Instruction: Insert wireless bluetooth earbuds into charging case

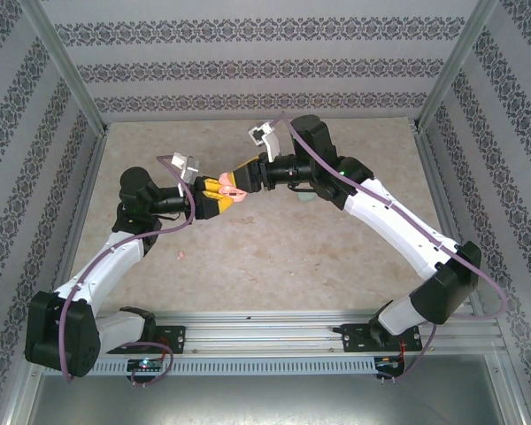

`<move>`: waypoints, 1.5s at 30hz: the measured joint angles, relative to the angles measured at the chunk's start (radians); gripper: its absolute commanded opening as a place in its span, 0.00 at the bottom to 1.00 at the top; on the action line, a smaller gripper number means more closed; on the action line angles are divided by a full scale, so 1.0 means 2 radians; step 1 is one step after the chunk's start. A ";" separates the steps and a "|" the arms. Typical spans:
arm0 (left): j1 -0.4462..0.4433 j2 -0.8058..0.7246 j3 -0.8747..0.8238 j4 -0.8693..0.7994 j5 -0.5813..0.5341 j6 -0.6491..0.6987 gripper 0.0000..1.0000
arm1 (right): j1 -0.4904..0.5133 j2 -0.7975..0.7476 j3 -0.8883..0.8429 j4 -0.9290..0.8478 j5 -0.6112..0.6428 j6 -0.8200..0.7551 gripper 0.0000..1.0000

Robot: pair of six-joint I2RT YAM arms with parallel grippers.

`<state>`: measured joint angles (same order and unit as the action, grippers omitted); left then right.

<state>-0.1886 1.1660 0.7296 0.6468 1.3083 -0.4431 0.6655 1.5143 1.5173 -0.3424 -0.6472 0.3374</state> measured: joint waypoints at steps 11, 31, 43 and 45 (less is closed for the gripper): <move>0.000 0.003 0.000 0.021 0.003 -0.009 0.27 | 0.000 0.022 0.006 -0.014 -0.016 -0.014 0.19; 0.001 -0.047 0.001 -0.068 0.004 0.077 0.78 | 0.033 -0.012 -0.003 -0.013 0.079 -0.145 0.00; 0.001 -0.003 0.002 0.009 0.012 0.008 0.69 | 0.040 -0.027 -0.012 0.000 0.090 -0.178 0.01; 0.001 -0.002 0.002 0.021 0.012 -0.001 0.69 | 0.042 -0.027 -0.013 0.000 0.092 -0.182 0.01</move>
<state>-0.1871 1.1618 0.7330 0.6880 1.3315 -0.4450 0.7490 1.4612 1.4910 -0.3428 -0.4629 -0.0261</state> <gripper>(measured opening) 0.692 0.113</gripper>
